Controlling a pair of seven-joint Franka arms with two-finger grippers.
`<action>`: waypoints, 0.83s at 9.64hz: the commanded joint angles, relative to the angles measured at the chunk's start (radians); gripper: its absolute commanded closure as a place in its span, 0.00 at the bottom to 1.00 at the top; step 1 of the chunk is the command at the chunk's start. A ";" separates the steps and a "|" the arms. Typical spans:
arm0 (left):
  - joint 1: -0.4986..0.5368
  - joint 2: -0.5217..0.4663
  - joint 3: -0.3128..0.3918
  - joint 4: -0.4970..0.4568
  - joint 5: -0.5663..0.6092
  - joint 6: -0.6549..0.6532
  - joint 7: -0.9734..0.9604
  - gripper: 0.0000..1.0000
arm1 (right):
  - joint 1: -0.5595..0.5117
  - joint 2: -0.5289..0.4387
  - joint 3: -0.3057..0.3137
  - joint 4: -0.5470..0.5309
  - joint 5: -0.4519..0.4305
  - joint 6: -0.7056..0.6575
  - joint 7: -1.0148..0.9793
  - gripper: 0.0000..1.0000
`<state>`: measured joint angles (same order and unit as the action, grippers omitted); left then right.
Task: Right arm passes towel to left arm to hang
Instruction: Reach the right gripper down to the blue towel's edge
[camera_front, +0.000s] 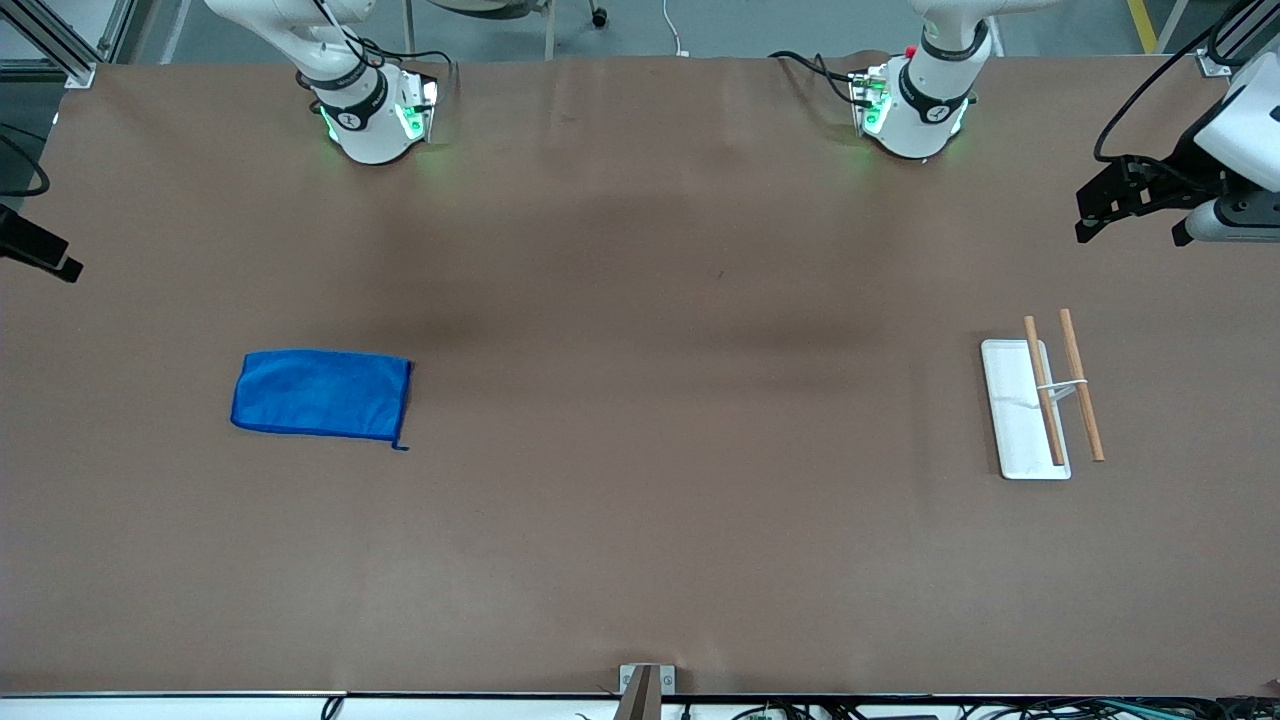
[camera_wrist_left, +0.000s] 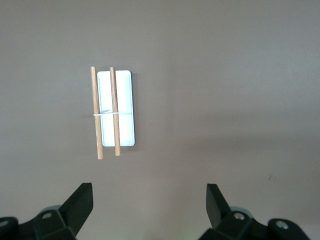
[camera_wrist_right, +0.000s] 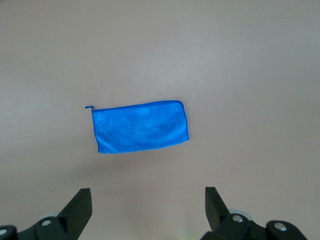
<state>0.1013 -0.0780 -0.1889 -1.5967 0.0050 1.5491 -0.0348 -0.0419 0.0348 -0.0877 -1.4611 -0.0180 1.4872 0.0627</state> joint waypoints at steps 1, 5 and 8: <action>0.000 0.001 0.003 -0.025 -0.010 0.008 -0.060 0.00 | 0.002 -0.019 -0.004 -0.018 0.006 -0.001 -0.009 0.00; 0.001 0.024 0.003 -0.011 0.001 0.002 -0.027 0.00 | 0.002 -0.019 -0.004 -0.018 0.006 -0.001 -0.009 0.00; -0.006 0.027 0.002 -0.020 0.003 0.002 -0.027 0.00 | 0.000 -0.013 -0.004 -0.009 0.004 -0.002 -0.010 0.00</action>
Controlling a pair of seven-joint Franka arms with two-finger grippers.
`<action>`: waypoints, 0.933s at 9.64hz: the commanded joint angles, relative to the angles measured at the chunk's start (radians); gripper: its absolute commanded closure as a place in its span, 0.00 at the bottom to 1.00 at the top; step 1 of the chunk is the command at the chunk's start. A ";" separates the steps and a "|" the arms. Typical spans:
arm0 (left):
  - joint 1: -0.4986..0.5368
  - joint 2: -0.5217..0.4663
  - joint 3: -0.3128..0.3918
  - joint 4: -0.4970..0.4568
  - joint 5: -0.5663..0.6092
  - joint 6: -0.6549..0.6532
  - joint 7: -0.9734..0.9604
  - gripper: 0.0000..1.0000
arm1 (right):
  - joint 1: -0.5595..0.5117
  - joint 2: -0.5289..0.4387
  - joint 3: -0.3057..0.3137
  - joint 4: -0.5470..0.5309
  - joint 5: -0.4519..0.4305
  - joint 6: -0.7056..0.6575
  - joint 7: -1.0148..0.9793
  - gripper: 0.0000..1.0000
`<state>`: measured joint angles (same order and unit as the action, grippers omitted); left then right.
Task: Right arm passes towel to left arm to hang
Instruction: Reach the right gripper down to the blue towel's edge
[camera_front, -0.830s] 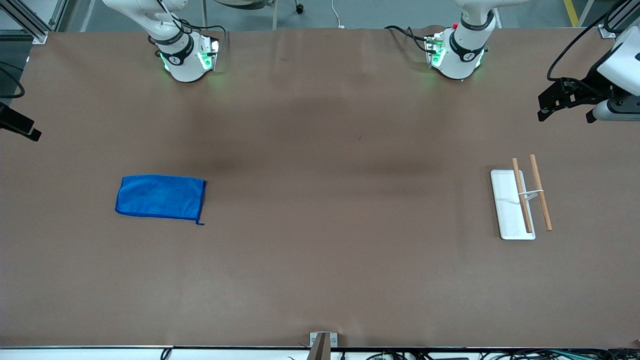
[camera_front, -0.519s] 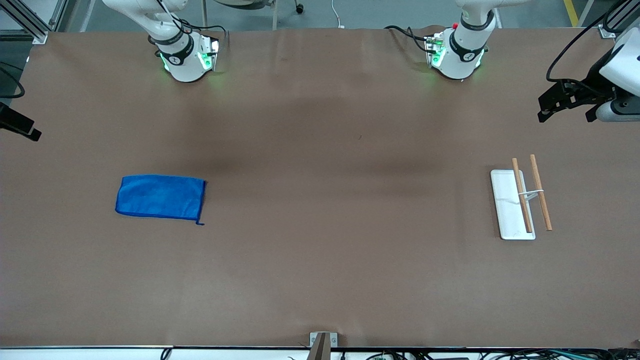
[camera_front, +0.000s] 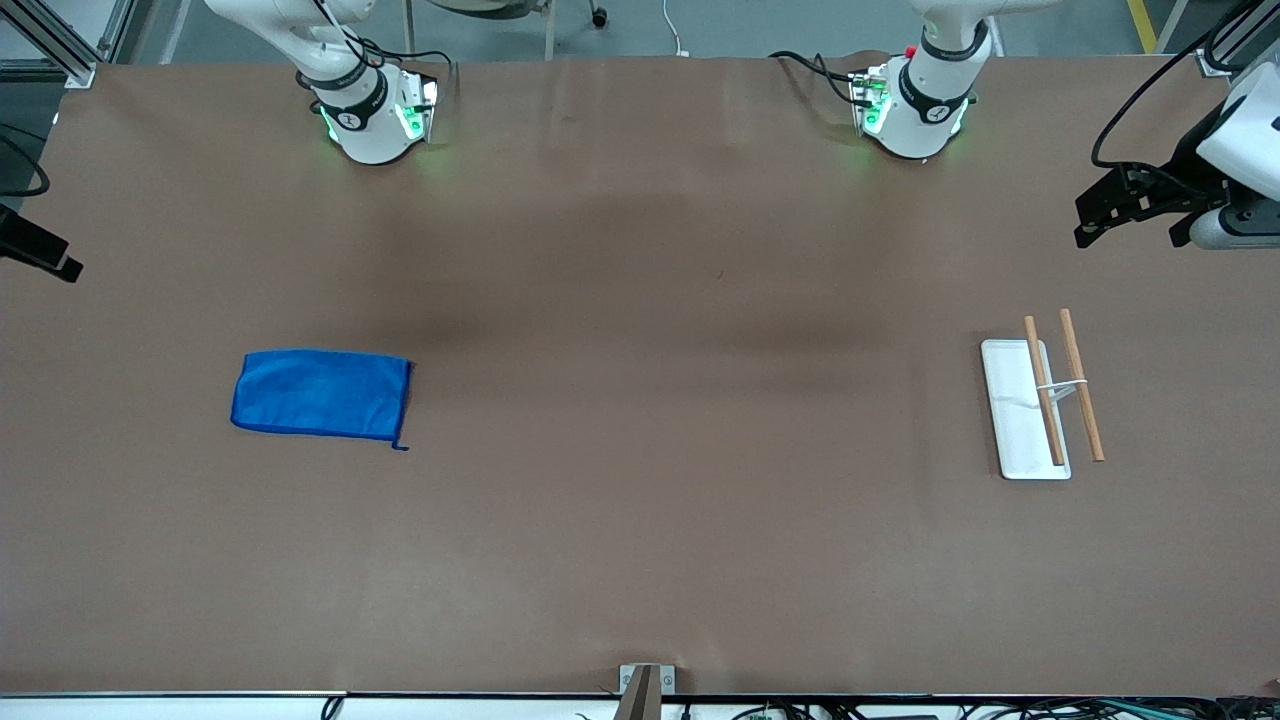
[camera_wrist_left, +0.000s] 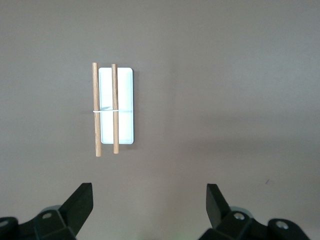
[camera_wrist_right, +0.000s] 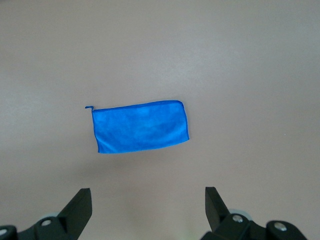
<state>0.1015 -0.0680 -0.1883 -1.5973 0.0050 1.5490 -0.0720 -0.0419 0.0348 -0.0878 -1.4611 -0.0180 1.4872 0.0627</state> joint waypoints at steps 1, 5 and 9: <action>-0.011 0.020 -0.002 -0.020 0.003 0.002 0.003 0.00 | 0.002 -0.012 -0.004 -0.008 0.001 -0.001 -0.015 0.00; -0.014 0.031 -0.011 -0.015 -0.003 0.002 -0.008 0.00 | 0.036 0.051 0.007 -0.160 0.007 0.089 -0.090 0.00; -0.014 0.034 -0.011 -0.018 -0.004 0.002 -0.006 0.00 | 0.051 0.057 0.007 -0.634 -0.005 0.657 -0.092 0.00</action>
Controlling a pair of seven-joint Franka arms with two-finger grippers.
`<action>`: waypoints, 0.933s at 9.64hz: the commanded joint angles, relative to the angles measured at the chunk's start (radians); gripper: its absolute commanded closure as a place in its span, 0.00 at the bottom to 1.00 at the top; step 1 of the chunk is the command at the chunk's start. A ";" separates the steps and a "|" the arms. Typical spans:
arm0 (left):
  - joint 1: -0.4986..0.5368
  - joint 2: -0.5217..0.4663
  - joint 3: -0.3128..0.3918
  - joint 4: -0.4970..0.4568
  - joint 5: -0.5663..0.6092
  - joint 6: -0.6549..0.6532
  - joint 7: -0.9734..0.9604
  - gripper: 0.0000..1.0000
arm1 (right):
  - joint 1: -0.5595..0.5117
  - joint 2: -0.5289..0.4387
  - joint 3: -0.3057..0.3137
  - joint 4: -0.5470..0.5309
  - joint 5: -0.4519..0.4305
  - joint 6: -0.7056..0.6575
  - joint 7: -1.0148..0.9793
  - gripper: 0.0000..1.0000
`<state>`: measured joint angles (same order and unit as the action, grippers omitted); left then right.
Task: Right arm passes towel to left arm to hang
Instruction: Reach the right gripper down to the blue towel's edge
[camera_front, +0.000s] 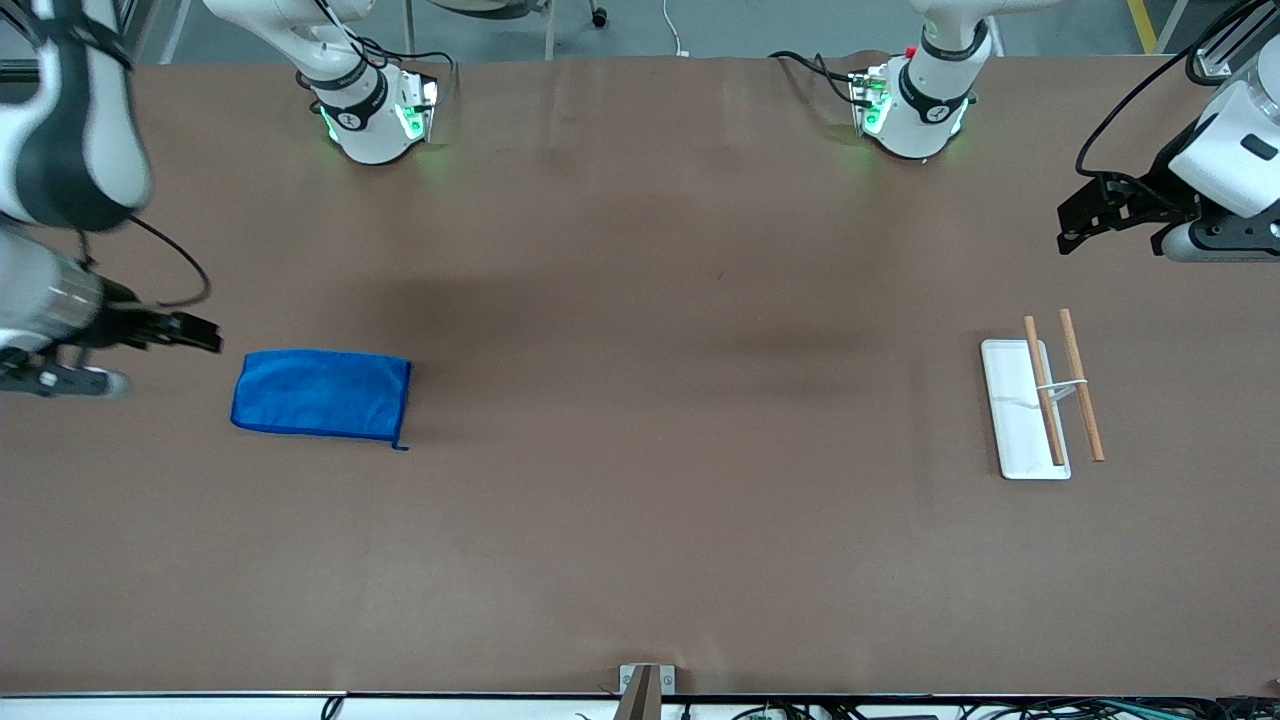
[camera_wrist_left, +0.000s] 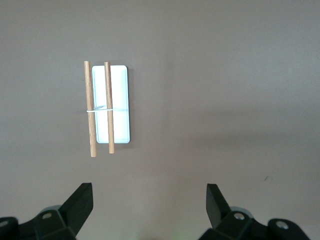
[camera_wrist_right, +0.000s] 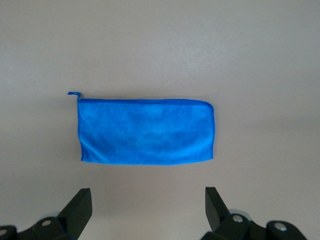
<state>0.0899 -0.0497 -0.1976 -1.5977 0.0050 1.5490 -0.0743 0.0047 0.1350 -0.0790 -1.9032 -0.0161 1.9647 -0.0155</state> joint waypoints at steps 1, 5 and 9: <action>-0.002 0.016 -0.002 -0.019 -0.004 0.002 -0.004 0.00 | 0.005 0.000 -0.002 -0.262 -0.008 0.307 -0.015 0.00; -0.006 0.031 -0.006 -0.015 0.003 0.003 0.007 0.00 | -0.012 0.185 -0.002 -0.315 -0.008 0.566 -0.051 0.00; -0.004 0.033 -0.010 -0.016 0.001 0.002 0.001 0.00 | -0.014 0.253 -0.004 -0.344 -0.009 0.658 -0.112 0.02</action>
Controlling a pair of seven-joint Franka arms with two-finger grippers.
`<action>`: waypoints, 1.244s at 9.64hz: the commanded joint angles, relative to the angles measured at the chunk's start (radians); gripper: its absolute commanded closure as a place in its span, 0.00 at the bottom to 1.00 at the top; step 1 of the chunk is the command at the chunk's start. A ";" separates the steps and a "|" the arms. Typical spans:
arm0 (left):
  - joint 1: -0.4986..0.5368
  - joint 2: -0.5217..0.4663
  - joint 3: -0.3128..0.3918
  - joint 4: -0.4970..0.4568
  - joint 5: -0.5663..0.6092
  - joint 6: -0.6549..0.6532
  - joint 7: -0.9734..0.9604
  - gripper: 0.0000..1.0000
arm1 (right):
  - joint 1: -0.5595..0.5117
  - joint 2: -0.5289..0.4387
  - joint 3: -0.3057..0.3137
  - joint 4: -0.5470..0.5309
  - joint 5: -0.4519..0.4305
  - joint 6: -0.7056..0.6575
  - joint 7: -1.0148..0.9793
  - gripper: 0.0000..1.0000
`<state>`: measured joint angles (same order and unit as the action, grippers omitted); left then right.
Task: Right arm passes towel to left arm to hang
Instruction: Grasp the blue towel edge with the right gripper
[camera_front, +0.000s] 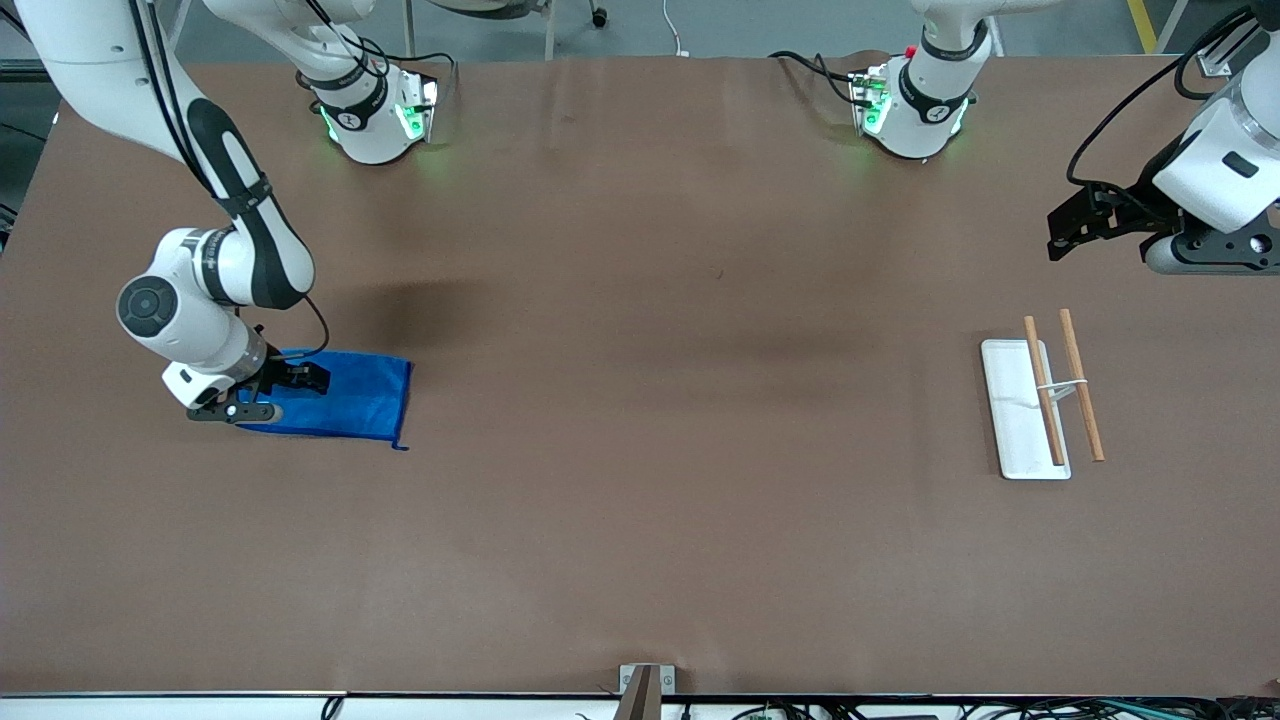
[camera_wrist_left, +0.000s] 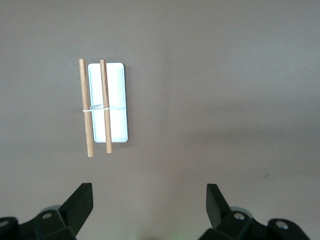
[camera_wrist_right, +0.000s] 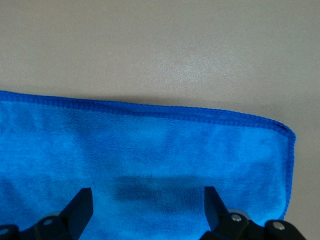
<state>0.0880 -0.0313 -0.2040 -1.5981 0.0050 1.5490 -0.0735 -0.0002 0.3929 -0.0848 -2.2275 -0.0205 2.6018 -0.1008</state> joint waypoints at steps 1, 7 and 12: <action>-0.002 0.017 -0.003 -0.016 0.001 0.003 -0.005 0.00 | -0.009 0.004 0.003 -0.035 -0.004 0.052 -0.027 0.03; -0.005 0.019 -0.003 -0.016 -0.002 0.005 -0.008 0.00 | -0.003 0.012 0.003 -0.046 -0.004 0.066 -0.017 1.00; -0.007 0.019 -0.005 -0.013 -0.013 0.013 -0.011 0.00 | 0.012 -0.078 0.036 0.299 -0.001 -0.558 -0.005 1.00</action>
<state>0.0831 -0.0283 -0.2048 -1.5977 0.0050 1.5499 -0.0754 0.0096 0.3303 -0.0644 -2.0079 -0.0202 2.1454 -0.1171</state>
